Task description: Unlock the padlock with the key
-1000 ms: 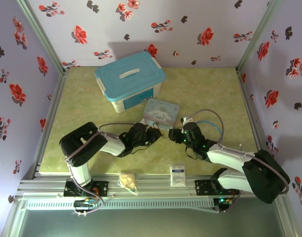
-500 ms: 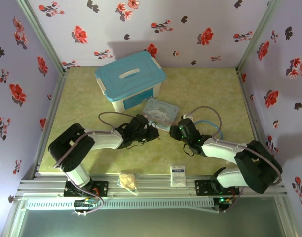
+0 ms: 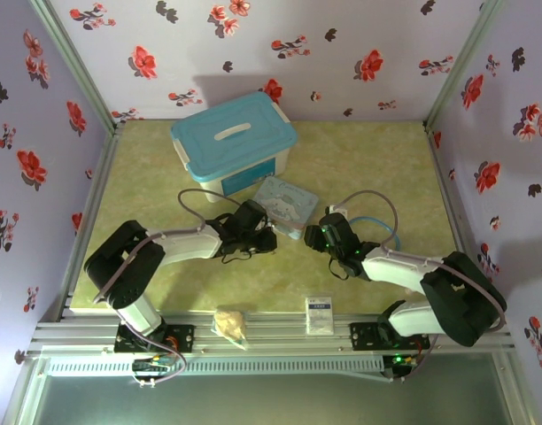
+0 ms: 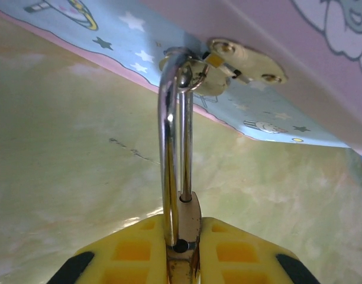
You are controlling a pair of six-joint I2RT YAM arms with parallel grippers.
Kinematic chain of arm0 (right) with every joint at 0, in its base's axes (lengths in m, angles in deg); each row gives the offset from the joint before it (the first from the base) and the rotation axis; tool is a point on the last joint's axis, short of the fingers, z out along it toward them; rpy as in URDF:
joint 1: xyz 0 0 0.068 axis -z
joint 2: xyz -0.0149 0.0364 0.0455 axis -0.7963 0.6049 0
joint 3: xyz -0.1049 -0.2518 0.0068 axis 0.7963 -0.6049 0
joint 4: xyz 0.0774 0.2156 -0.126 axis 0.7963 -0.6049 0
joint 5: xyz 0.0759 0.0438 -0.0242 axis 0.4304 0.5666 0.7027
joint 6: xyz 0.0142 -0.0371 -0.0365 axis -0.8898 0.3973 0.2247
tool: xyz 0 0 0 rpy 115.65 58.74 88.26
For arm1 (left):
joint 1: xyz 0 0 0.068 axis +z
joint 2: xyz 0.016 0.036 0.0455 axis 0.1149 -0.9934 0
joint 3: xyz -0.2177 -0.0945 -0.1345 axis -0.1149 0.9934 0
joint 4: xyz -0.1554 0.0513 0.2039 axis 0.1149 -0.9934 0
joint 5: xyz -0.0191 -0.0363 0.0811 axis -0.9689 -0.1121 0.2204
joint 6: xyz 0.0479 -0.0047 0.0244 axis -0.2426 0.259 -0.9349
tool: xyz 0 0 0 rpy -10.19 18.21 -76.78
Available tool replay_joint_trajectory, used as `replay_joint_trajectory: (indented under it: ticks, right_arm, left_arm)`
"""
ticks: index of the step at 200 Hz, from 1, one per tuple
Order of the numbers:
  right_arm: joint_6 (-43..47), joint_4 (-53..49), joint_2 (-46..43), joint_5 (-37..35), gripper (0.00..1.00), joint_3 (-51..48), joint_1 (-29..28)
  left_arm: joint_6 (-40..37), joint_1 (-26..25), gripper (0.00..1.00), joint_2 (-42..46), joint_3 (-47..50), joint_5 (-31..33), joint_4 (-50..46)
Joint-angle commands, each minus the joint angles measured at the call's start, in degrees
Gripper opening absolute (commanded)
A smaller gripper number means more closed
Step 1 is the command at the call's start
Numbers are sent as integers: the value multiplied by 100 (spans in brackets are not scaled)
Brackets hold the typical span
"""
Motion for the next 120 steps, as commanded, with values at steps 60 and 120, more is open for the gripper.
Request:
replay_joint_trajectory:
  ticks: [60,120]
  right_arm:
    - [-89,-59,-3,-111,52,-22,31]
    - [-62,-120,47,-87,52,43,31]
  left_arm:
    - [-847,-52,18,-440,-583,946,-1111]
    - [-1246,-400,24,-677,-1171,2008,-2049]
